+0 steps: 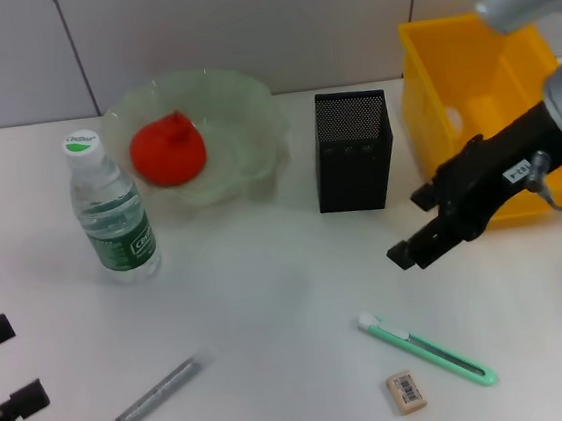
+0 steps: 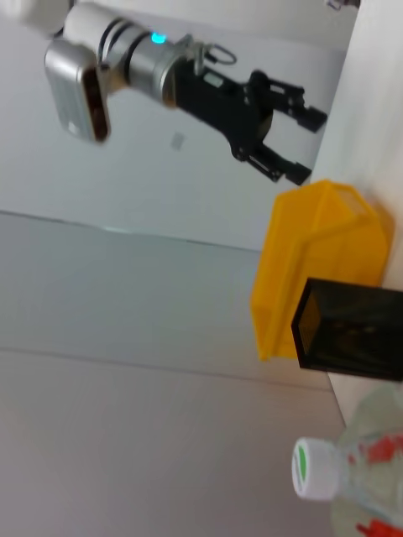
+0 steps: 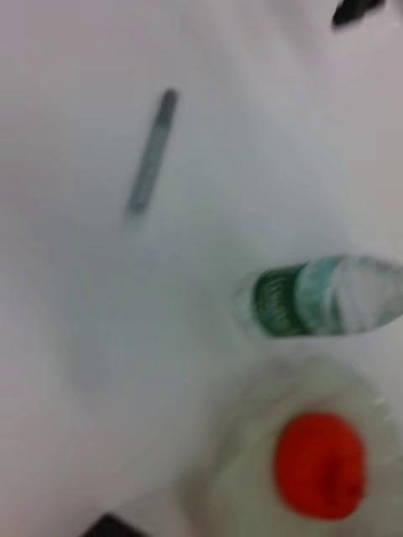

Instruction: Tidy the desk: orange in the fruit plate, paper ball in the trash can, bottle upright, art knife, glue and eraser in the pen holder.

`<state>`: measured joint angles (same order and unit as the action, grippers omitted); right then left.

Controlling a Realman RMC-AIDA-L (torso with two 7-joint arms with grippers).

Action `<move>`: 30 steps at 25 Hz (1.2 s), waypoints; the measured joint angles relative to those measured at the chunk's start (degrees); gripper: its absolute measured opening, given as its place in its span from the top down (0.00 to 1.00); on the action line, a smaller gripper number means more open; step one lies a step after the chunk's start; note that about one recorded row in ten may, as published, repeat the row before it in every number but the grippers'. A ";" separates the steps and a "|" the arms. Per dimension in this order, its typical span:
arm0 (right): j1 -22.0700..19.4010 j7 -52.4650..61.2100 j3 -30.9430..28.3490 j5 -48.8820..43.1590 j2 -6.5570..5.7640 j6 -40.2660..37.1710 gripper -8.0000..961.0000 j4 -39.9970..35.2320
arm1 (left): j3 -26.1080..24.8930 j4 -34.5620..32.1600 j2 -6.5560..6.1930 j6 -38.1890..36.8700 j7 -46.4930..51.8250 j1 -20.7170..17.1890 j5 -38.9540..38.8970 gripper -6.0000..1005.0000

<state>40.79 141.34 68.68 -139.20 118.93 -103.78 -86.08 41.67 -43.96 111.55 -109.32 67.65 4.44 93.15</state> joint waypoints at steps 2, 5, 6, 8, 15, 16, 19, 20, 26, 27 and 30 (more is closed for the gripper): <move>1.49 2.19 0.71 -1.82 0.03 -0.91 0.13 0.57 | -0.01 0.91 -0.15 -0.75 -1.03 0.17 0.08 0.19; 5.79 8.21 4.01 -6.72 0.17 -3.03 0.13 3.51 | 0.14 2.13 -0.34 -2.77 -3.50 0.59 0.31 0.19; 5.79 8.21 4.01 -6.72 0.17 -3.03 0.13 3.51 | 0.14 2.13 -0.34 -2.77 -3.50 0.59 0.31 0.19; 6.96 10.55 6.28 -8.21 0.24 -3.08 0.13 4.52 | 0.52 2.20 -0.36 -2.98 -3.78 0.79 0.73 0.19; 9.33 17.95 19.18 -12.96 0.52 3.44 0.13 9.82 | 0.35 2.41 0.17 -2.58 -3.79 2.07 4.64 0.19; 9.33 17.95 19.18 -12.96 0.52 3.44 0.13 9.82 | 0.35 2.54 0.24 -2.52 -3.81 2.28 4.93 0.19; 10.05 18.95 22.33 -12.85 0.70 7.12 0.13 13.54 | 0.32 3.36 0.32 -2.42 -4.30 2.57 5.01 0.19; 10.51 19.73 24.37 -12.72 0.80 9.33 0.13 15.89 | 0.28 3.69 0.33 -2.16 -4.52 2.64 5.02 0.19; 11.08 20.56 28.52 -9.74 0.85 13.93 0.13 20.41 | 0.16 4.14 0.33 -1.63 -5.15 2.63 5.05 0.19; 11.14 20.59 29.00 -9.33 0.85 14.48 0.13 20.90 | 0.03 4.33 0.34 -1.58 -5.26 2.61 5.06 0.19; 11.19 20.69 30.59 -8.77 0.92 15.90 0.13 21.88 | -0.41 4.58 0.33 -1.21 -5.35 2.60 5.09 0.19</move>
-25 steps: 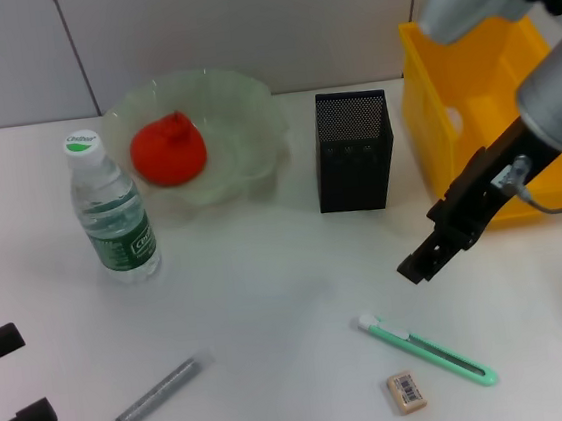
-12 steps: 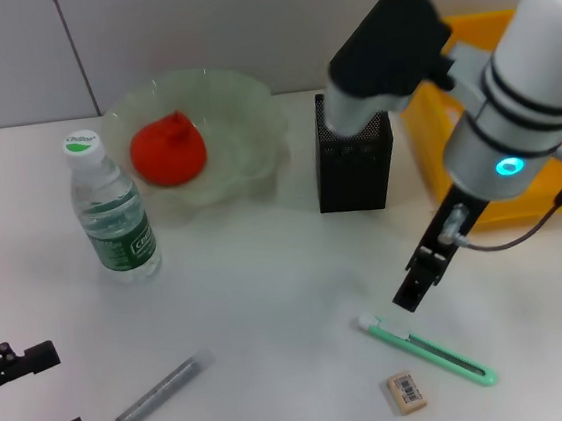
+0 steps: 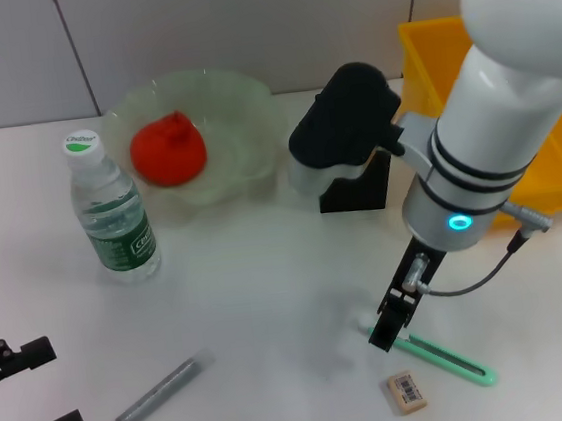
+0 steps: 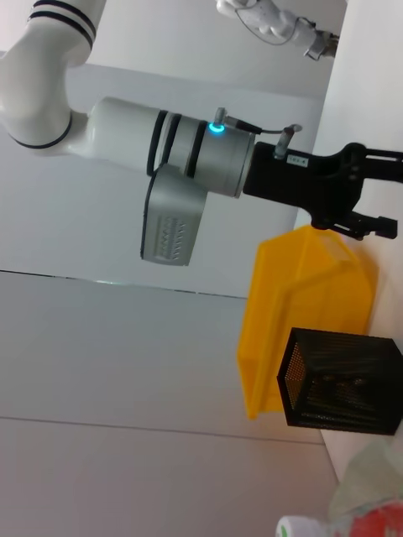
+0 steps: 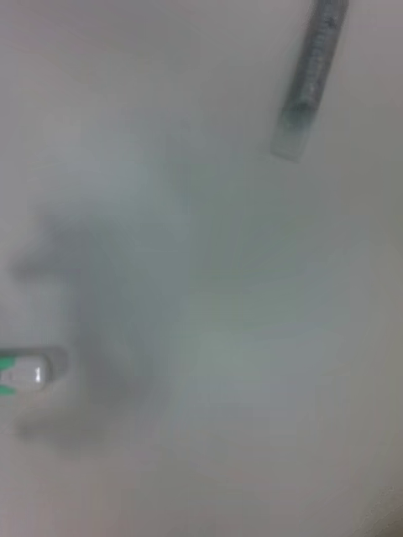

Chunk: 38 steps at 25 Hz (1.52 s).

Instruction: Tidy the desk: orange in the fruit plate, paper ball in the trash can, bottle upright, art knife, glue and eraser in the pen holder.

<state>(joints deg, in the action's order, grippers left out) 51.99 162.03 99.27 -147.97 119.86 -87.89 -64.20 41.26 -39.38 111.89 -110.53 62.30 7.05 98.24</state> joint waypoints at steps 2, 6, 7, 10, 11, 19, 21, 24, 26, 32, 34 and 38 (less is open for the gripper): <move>0.09 0.03 0.93 0.63 0.02 0.64 0.13 0.63 | 0.00 0.00 0.00 0.00 0.00 0.00 0.00 0.19; 0.37 0.15 1.80 0.98 0.03 2.18 0.13 2.73 | -0.03 0.01 0.00 0.46 -0.02 -0.02 0.03 0.19; 0.55 0.16 1.88 0.98 0.03 2.65 0.13 3.58 | -0.03 0.01 0.00 0.54 -0.04 0.02 0.02 0.19; 1.03 0.25 2.44 1.08 0.03 3.77 0.13 5.42 | -0.12 0.01 0.00 0.79 -0.14 0.06 0.02 0.19; 1.05 0.27 2.65 1.20 0.03 3.94 0.13 5.50 | -0.12 0.01 0.00 0.79 -0.14 0.06 0.02 0.19; 1.54 0.25 3.49 2.49 0.03 4.56 0.17 6.15 | -0.59 0.21 0.06 0.96 -0.51 0.08 0.02 0.19; 1.68 0.16 3.49 2.72 0.03 4.81 0.19 6.63 | -0.70 0.75 0.08 0.97 -0.66 0.07 0.02 0.19; 1.70 0.15 3.48 2.73 0.03 5.58 0.29 7.12 | -0.74 0.75 0.08 0.96 -0.83 0.03 0.02 0.19; 1.73 0.15 3.48 2.73 0.03 6.13 0.38 7.45 | -0.75 0.91 0.08 0.96 -1.12 0.01 0.02 0.19; 1.80 0.13 3.47 2.88 0.03 7.12 0.52 8.91 | -0.75 1.28 0.09 0.97 -1.28 0.13 0.02 0.19; 1.80 0.00 3.47 3.26 0.03 7.29 0.52 9.24 | -0.75 1.28 0.08 0.97 -1.33 0.13 0.02 0.19; 1.80 -0.15 4.05 3.81 0.03 7.56 0.53 9.41 | -0.75 1.28 0.09 0.96 -1.38 0.16 0.02 0.19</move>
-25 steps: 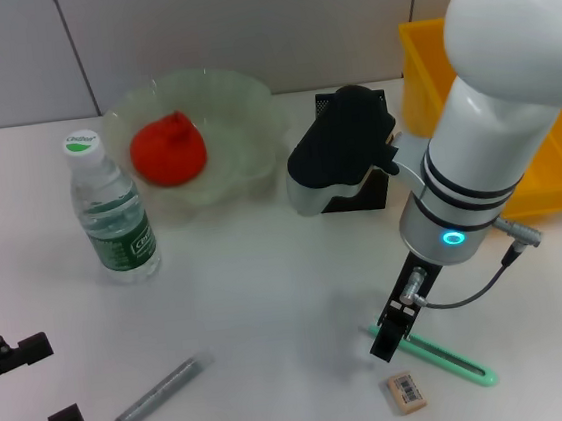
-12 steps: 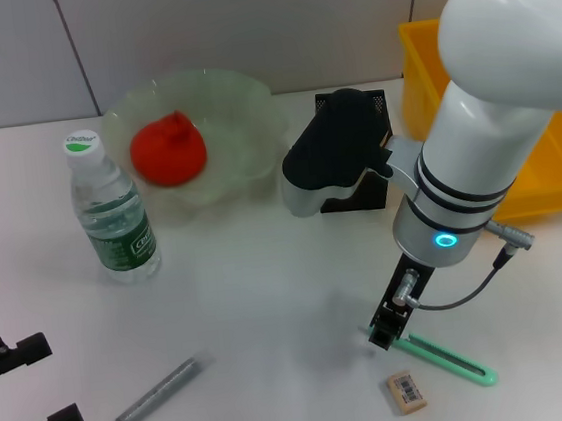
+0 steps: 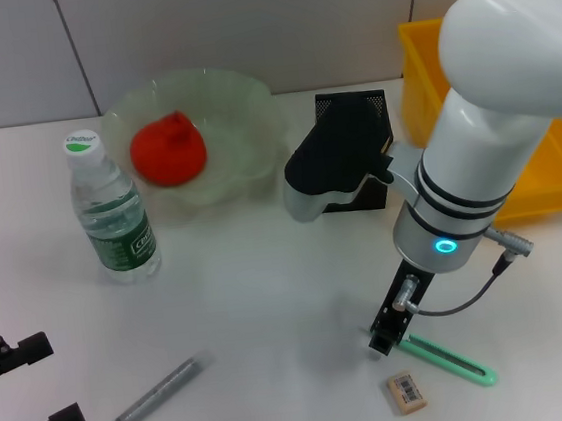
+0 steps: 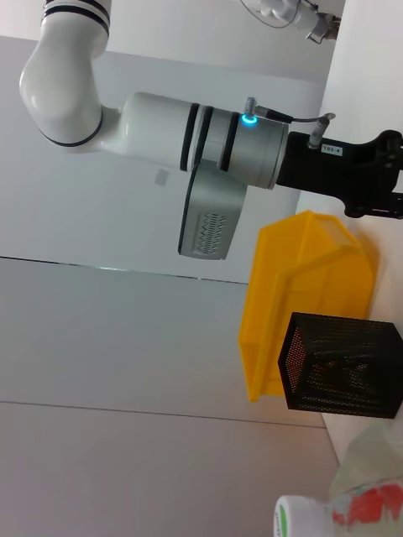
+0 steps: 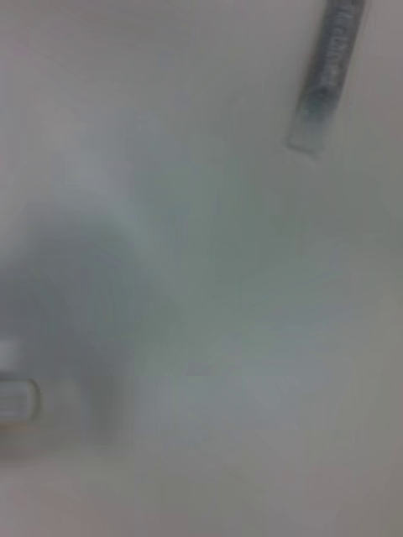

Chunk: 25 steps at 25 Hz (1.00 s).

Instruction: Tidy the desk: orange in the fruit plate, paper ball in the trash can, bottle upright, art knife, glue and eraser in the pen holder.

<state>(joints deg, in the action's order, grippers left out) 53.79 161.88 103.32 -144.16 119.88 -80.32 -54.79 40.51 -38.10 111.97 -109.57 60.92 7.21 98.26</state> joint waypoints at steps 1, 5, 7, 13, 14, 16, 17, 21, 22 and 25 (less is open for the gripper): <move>0.00 0.00 0.24 0.10 0.00 0.10 0.54 0.03 | 0.00 -0.01 0.00 0.00 -0.01 0.00 0.00 0.19; 0.09 -0.01 0.92 0.22 0.00 0.22 0.57 0.16 | 0.00 -0.02 0.00 0.00 -0.01 0.00 0.00 0.19; 0.10 -0.01 0.96 0.22 0.00 0.28 0.58 0.16 | 0.00 -0.02 0.00 0.00 -0.01 0.00 0.00 0.19; 0.09 -0.03 1.01 0.22 0.00 0.50 0.63 0.50 | 0.00 0.03 0.13 -0.01 -0.01 0.00 0.00 0.19; 0.09 -0.03 1.01 0.23 0.00 0.50 0.64 0.56 | 0.00 0.04 0.21 -0.03 -0.01 0.00 0.00 0.19; 0.09 -0.04 1.09 0.22 0.00 0.52 0.66 0.72 | 0.00 0.04 0.26 -0.03 -0.01 0.00 0.00 0.19; 0.08 -0.05 1.35 0.23 0.00 0.53 0.67 0.86 | 0.00 0.04 0.26 -0.03 -0.01 0.00 0.00 0.19; 0.12 -0.04 1.64 0.22 0.00 0.53 0.70 0.93 | 0.00 0.04 0.28 -0.01 -0.01 0.03 0.00 0.19; 0.13 -0.04 1.65 0.22 0.00 0.53 0.71 0.92 | 0.00 0.04 0.27 0.07 -0.01 0.09 0.00 0.19; 0.15 -0.05 1.65 0.22 0.00 0.52 0.74 0.92 | 0.00 0.04 0.27 0.13 -0.01 0.14 0.00 0.19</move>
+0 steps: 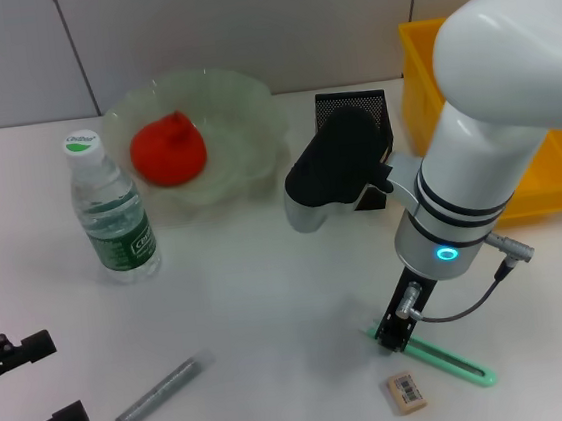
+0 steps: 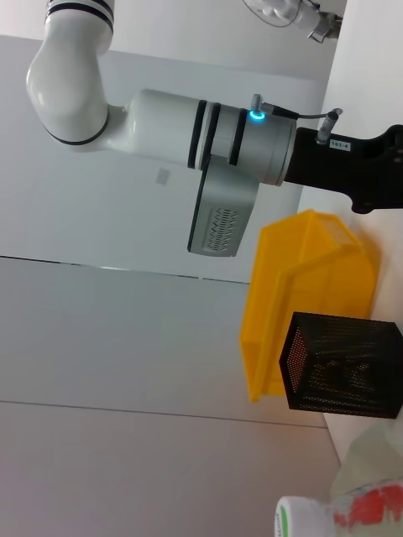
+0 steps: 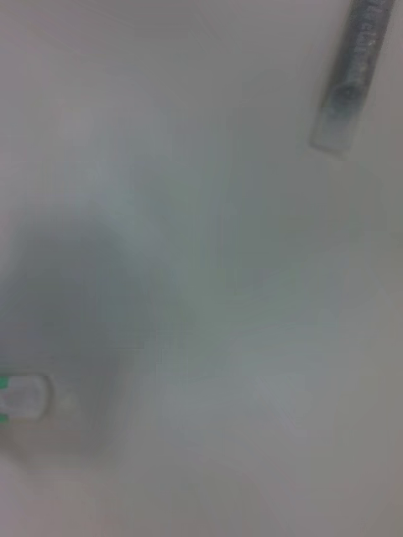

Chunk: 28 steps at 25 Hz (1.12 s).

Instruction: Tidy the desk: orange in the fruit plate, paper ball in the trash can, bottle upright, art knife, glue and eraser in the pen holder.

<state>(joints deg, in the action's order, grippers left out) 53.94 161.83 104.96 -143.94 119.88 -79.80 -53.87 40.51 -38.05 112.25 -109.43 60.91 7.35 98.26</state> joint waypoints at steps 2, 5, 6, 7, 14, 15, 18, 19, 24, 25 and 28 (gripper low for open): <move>0.01 -0.01 -0.03 -0.04 0.00 0.00 0.77 -0.21 | 0.00 0.00 -0.01 0.14 0.00 0.02 0.00 0.19; -0.29 -0.03 -0.51 -0.24 -0.05 -0.14 0.82 -1.46 | 0.00 0.00 -0.01 0.32 0.00 0.03 0.00 0.19; -0.46 -0.03 -0.74 -0.32 -0.14 -0.28 0.82 -2.18 | 0.00 0.00 -0.01 0.46 0.00 0.01 0.00 0.19; -1.19 -0.06 -1.41 -0.56 -0.42 -1.42 0.82 -4.89 | 0.00 0.00 0.00 0.58 0.00 -0.09 -0.01 0.19; -5.75 -1.62 -11.22 -6.47 -0.67 -5.88 0.82 -21.30 | -0.13 0.00 0.16 0.62 0.00 -0.14 -0.01 0.19; -6.23 -1.98 -12.55 -7.07 -0.67 -6.06 0.82 -23.52 | -0.13 0.00 0.16 0.62 0.00 -0.14 -0.01 0.19; -7.75 -3.94 -17.29 -7.74 -0.67 -5.11 0.82 -29.28 | -0.25 0.00 0.23 0.62 0.00 -0.14 -0.01 0.19; -8.40 -4.86 -18.77 -7.72 -0.65 -4.15 0.82 -30.91 | -0.25 0.00 0.23 0.62 0.00 -0.14 -0.01 0.19; -12.20 -8.03 -20.88 -7.62 -0.45 5.11 0.81 -34.41 | -1.43 0.08 0.62 0.63 0.00 -0.24 -0.04 0.19; -13.06 -8.82 -20.86 -7.56 -0.43 7.65 0.81 -34.37 | -1.43 0.08 0.62 0.63 0.00 -0.24 -0.04 0.19; -15.41 -10.52 -20.06 -7.36 -0.31 14.79 0.82 -33.64 | -2.02 0.09 0.89 0.63 0.00 -0.34 -0.03 0.19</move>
<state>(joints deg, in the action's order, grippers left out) 38.53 151.31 84.90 -151.30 119.58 -65.01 -87.52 38.49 -37.96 113.13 -108.80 60.91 7.01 98.23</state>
